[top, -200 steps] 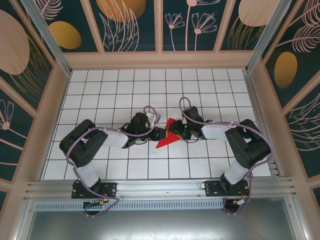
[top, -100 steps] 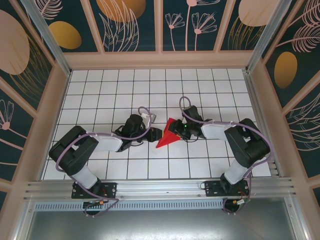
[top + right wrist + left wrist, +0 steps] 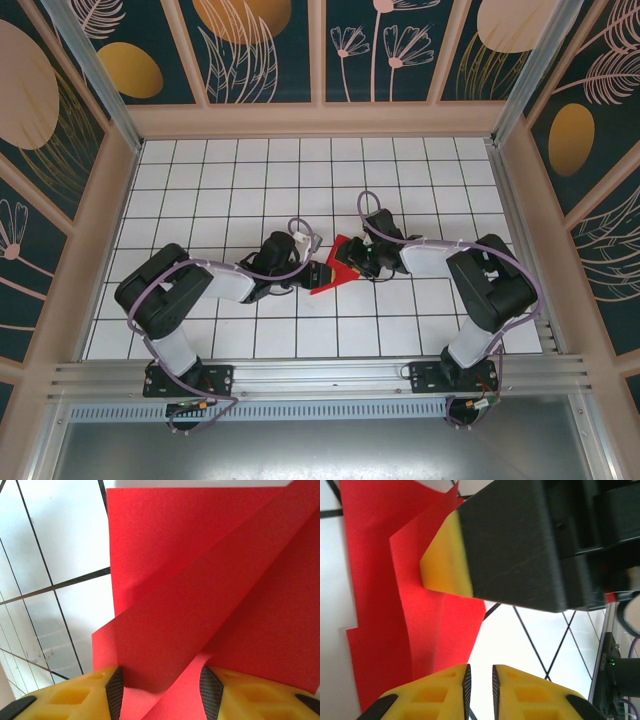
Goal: Fold a paper plane with a square sheet of paper (pick it up from the middle)
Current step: Fourth fold the wing at the center of the table.
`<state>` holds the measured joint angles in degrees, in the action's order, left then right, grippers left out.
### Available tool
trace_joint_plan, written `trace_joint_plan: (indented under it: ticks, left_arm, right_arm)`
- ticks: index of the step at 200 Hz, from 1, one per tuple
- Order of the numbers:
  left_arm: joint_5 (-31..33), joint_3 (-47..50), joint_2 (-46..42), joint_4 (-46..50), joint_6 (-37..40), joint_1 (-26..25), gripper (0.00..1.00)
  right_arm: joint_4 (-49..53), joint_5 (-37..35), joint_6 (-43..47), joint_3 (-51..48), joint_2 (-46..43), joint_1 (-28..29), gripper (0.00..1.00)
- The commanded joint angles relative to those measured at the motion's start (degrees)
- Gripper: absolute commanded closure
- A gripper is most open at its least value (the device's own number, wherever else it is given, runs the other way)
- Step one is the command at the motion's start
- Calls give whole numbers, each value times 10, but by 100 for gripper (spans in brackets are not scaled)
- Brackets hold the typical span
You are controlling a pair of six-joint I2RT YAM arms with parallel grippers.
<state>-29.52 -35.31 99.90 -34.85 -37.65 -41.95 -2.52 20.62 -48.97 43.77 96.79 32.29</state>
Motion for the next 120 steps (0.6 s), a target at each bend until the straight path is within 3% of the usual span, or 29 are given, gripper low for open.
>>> trace_joint_plan:
  ticks: [1, 120]
  left_arm:
    - [9, -14, 12, 9, 1, -2, 79]
    - [70, -22, 27, 44, 7, -2, 82]
  right_arm:
    - [73, -48, -3, -21, 51, 4, 51]
    - [131, -82, 1, 9, 94, 13, 51]
